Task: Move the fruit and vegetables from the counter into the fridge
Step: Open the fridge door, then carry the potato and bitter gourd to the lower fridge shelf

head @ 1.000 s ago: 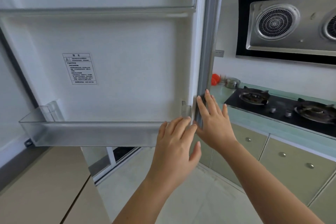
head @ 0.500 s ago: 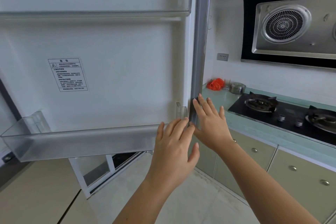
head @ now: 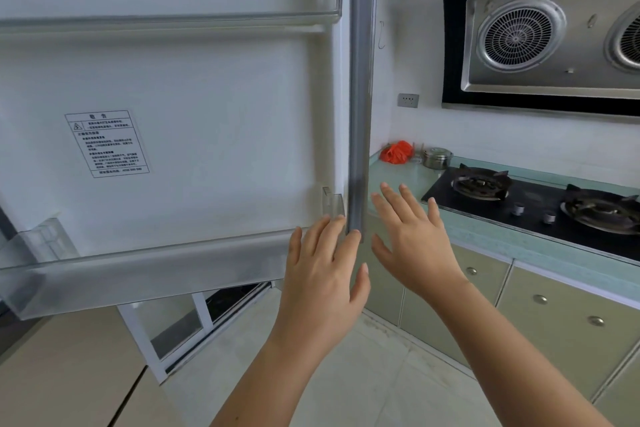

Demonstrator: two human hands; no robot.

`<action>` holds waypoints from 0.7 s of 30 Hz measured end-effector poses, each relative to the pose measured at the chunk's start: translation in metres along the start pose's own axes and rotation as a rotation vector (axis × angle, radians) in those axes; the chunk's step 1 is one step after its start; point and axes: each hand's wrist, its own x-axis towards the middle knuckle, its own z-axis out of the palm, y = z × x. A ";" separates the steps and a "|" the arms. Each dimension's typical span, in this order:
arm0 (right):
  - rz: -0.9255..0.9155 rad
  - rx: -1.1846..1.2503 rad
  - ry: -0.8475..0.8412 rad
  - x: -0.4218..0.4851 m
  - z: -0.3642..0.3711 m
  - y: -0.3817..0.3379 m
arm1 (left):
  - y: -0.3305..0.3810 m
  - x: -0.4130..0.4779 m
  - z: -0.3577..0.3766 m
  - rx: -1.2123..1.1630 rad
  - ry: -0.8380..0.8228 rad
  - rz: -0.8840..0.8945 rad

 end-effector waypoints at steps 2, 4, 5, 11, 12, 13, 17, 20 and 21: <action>0.025 -0.027 0.060 -0.015 -0.008 -0.002 | 0.004 -0.007 -0.002 -0.004 0.021 0.027; 0.052 -0.040 0.104 -0.032 -0.019 -0.006 | 0.010 -0.015 -0.004 -0.025 0.032 0.050; 0.072 -0.039 0.119 -0.041 -0.023 -0.008 | 0.013 -0.019 -0.005 -0.038 0.035 0.060; 0.231 -0.057 0.119 -0.112 -0.042 -0.017 | 0.038 -0.053 -0.002 -0.151 -0.028 0.115; 0.262 -0.067 0.113 -0.125 -0.045 -0.019 | 0.044 -0.059 -0.002 -0.174 -0.048 0.128; 0.295 -0.074 0.107 -0.137 -0.048 -0.019 | 0.050 -0.065 -0.001 -0.200 -0.066 0.143; 0.419 -0.121 0.089 -0.187 -0.063 -0.019 | 0.080 -0.082 -0.001 -0.312 -0.112 0.199; 0.511 -0.179 0.068 -0.223 -0.080 -0.014 | 0.110 -0.086 0.000 -0.408 -0.131 0.247; 0.542 -0.199 0.069 -0.234 -0.087 -0.011 | 0.122 -0.086 0.001 -0.439 -0.139 0.265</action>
